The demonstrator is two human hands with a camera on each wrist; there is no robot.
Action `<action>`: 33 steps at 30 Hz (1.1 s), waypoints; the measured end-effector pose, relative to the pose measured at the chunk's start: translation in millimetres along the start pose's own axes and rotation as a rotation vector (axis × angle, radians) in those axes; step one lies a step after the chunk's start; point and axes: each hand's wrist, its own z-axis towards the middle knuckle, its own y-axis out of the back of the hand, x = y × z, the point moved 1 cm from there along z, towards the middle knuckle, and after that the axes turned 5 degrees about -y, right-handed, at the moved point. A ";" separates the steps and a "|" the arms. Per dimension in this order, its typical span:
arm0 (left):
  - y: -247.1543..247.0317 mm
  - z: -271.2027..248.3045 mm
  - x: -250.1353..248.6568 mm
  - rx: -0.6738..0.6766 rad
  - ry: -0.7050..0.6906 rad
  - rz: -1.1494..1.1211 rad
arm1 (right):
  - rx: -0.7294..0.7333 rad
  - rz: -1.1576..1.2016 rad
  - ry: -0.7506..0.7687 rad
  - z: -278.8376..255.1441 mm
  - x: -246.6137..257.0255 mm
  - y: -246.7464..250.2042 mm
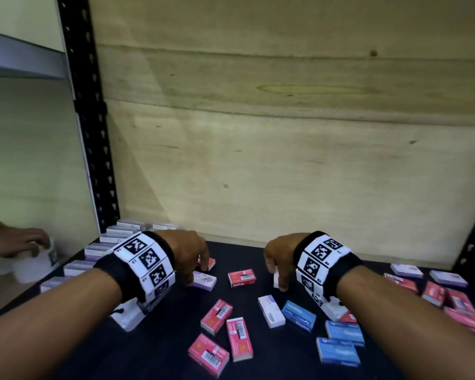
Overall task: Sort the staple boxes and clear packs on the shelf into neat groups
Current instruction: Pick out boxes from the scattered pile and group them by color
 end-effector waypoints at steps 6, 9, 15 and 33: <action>-10.2 6.8 -1.3 0.017 0.018 0.098 | -0.076 0.065 0.021 -1.7 -5.5 -3.6; -8.8 6.2 -3.0 0.010 0.047 0.154 | -0.127 0.150 0.013 -5.6 -15.3 1.2; 21.0 3.9 -18.8 -0.045 0.041 0.204 | -0.220 0.236 -0.046 -28.5 -58.5 5.1; 99.2 137.5 -258.2 -0.254 -0.427 0.199 | -0.123 0.387 -0.605 -117.1 -294.0 -99.6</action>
